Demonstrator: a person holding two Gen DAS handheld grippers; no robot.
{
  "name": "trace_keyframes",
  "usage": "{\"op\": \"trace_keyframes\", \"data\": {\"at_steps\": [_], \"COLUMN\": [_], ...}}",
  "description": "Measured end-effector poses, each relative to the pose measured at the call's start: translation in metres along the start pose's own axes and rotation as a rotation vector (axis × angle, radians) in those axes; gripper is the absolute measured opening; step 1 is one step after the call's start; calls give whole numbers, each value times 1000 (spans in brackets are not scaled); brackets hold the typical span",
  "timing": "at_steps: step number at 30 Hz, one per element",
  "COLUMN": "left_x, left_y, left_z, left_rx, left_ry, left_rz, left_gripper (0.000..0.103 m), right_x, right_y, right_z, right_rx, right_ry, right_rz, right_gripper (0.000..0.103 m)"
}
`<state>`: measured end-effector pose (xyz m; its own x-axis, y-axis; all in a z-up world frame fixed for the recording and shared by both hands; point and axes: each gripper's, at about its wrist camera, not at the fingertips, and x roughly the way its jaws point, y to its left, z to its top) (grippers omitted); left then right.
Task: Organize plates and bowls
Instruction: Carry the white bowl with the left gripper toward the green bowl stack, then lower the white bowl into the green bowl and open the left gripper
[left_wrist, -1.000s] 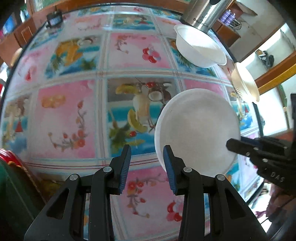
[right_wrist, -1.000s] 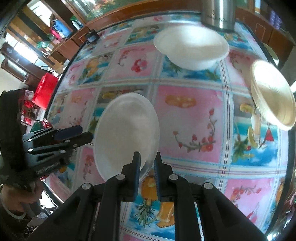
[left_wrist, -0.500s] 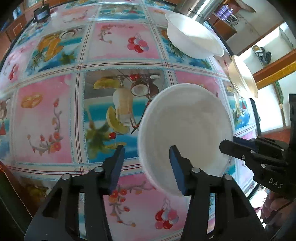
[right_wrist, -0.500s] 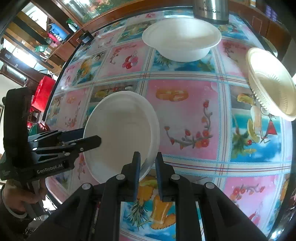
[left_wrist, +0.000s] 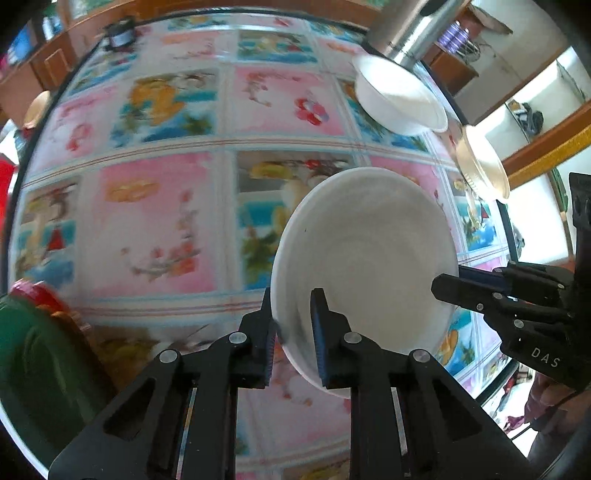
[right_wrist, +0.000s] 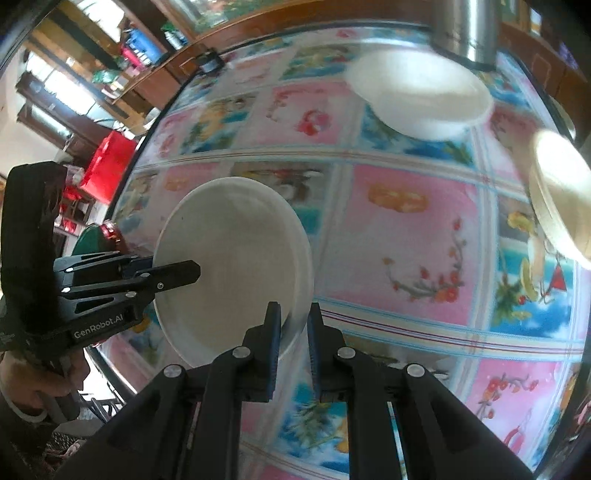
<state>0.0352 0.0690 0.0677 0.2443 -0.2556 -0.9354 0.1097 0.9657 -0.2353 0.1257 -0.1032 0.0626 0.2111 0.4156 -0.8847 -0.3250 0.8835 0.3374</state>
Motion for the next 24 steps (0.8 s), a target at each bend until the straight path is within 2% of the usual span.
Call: {"op": "trace_keyframes", "data": {"at_steps": [8,14,19,24], "left_x": [-58,-99,-114,-109], "left_y": [57,113,153,182], "left_z": [-31,-56,-82,-105], "left_rx": [-88,-175,-233,-289], "left_ry": [-67,-115,-120,-93], "left_rz": [51,105,145,161], "left_gripper": [17,17,17,17], "right_x": [5,21,41,62], "right_y": [76,144,192,224], "right_z": [15,25,31,32], "right_rx": [-141,-257,-339,-395], "right_ry": [-4,5,32,75], "right_rz": [38,80,100,108], "right_gripper": [14,16,16,16]}}
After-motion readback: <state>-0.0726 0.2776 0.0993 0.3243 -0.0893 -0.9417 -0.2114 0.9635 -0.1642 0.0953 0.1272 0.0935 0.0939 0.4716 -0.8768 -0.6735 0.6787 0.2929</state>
